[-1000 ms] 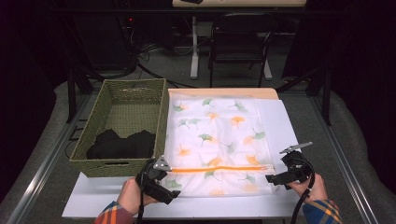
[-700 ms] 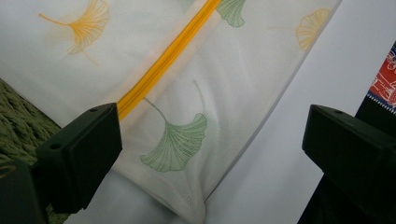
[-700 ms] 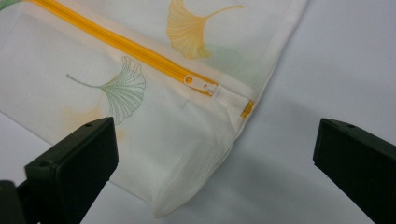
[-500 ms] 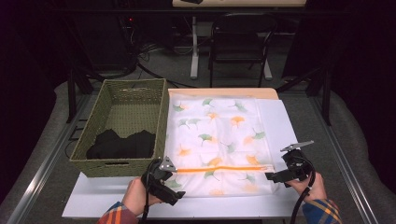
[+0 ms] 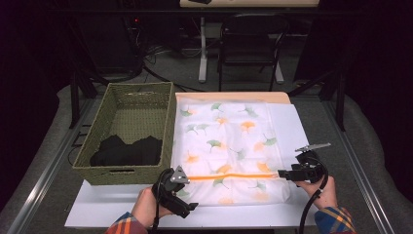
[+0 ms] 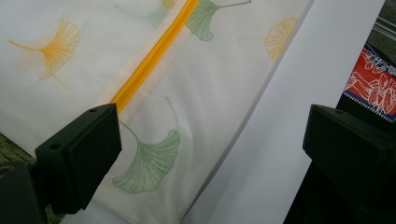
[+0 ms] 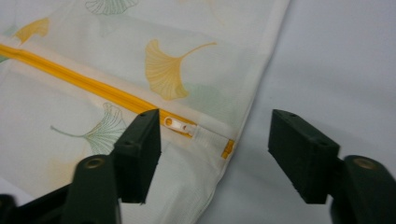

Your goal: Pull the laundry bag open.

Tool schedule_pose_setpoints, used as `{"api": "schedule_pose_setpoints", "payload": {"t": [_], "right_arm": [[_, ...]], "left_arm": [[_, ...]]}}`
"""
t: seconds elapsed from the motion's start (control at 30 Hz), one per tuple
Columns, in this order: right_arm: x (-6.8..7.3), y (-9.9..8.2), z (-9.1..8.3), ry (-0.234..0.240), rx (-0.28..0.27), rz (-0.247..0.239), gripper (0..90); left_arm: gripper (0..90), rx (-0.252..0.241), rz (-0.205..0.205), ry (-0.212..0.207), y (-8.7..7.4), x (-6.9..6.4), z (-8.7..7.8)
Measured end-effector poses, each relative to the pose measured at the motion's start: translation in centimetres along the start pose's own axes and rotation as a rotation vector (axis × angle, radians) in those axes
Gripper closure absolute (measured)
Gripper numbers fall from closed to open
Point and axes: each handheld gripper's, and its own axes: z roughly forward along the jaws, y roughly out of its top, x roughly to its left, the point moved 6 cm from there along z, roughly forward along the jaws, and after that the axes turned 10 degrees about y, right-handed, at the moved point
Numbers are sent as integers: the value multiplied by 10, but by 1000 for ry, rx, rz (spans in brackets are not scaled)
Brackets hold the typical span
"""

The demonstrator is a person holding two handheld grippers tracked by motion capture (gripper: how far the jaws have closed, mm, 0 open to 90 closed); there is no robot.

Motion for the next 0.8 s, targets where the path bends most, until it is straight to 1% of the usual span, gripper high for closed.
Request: {"api": "schedule_pose_setpoints", "payload": {"t": [0.03,0.07,0.1,0.13,0.17,0.23,0.27,0.3,0.33,0.37,0.4,0.47,0.53,0.6,0.67,0.73,0.8], "right_arm": [[-1,0,1,2,2,8,409],[-2,0,2,-7,5,23,443],[-3,-1,4,0,10,33,455],[-3,-1,5,6,12,48,478],[-5,-1,7,-2,17,55,517],[-8,-2,10,7,20,68,548],[-9,-2,11,3,25,78,575],[-10,-3,13,9,28,84,591],[-10,-3,14,15,28,86,602],[-10,-3,14,10,32,87,615],[-9,-3,15,11,32,88,622],[-9,-3,16,2,36,81,635],[-8,-4,18,2,42,84,637],[-8,-5,20,-13,59,86,643],[-8,-6,23,-26,68,88,654],[-8,-7,24,-33,71,85,667],[-8,-7,24,-58,74,73,696]], "left_arm": [[46,-2,2,13,0,0,1],[45,-7,-1,13,1,-1,1],[43,-5,3,5,1,-2,1],[43,-8,8,9,2,-3,2],[42,-8,10,3,2,-4,2],[48,-9,19,-2,3,-5,3],[46,-10,20,6,4,-5,4],[45,-11,20,3,4,-6,5],[45,-12,22,5,5,-5,5],[42,-6,27,-3,5,-5,6],[41,-4,23,-9,5,-6,6],[40,-7,21,2,6,-6,8],[41,-3,26,-3,6,-6,9],[41,0,33,-8,6,-6,10],[42,-1,29,-8,7,-6,11],[42,-6,29,0,8,-6,12],[42,-2,25,-14,8,-7,12]]}}
